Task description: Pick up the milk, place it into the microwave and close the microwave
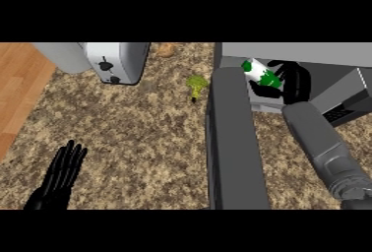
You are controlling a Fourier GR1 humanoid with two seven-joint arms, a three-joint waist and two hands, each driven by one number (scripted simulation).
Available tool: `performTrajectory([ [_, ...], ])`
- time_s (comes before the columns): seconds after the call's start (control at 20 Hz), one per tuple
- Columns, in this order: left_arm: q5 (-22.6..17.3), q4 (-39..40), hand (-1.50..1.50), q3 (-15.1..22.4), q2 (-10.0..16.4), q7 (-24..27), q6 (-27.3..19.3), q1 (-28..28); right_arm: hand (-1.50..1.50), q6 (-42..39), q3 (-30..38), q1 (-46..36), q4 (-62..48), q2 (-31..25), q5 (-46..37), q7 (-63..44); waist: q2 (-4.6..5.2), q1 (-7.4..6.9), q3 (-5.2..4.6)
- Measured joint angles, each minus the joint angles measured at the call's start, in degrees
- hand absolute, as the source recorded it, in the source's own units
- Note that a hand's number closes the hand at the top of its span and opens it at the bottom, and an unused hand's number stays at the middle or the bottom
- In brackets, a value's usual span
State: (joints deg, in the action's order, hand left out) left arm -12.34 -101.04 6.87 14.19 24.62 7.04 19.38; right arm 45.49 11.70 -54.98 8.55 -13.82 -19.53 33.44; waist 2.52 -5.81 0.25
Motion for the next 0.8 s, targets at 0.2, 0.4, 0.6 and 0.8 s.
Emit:
performTrajectory([
  [0.2,1.1,0.0,-1.50,0.4,0.1,-0.6,-0.3,-0.9,-1.50,1.7,-1.3,-1.1,-2.1,-1.4,-2.0,-1.5,0.37,-0.70,0.02],
  [0.4,2.1,0.3,-1.50,1.0,-0.3,-1.0,-0.9,-1.7,-1.50,2.4,-2.5,-2.6,-3.8,-1.5,-3.5,-3.1,0.50,-1.17,0.03],
  [0.6,2.6,0.8,-1.50,1.3,-0.4,-1.0,-0.9,-2.6,-1.50,0.5,-2.9,-3.2,-4.4,-0.5,-4.0,-2.8,0.59,-1.36,0.05],
  [0.8,2.6,1.3,-1.50,1.8,-0.7,-0.4,-0.3,-2.4,-1.50,-3.8,-1.9,-3.0,-3.8,0.1,-2.9,-0.7,0.54,-1.22,0.09],
])
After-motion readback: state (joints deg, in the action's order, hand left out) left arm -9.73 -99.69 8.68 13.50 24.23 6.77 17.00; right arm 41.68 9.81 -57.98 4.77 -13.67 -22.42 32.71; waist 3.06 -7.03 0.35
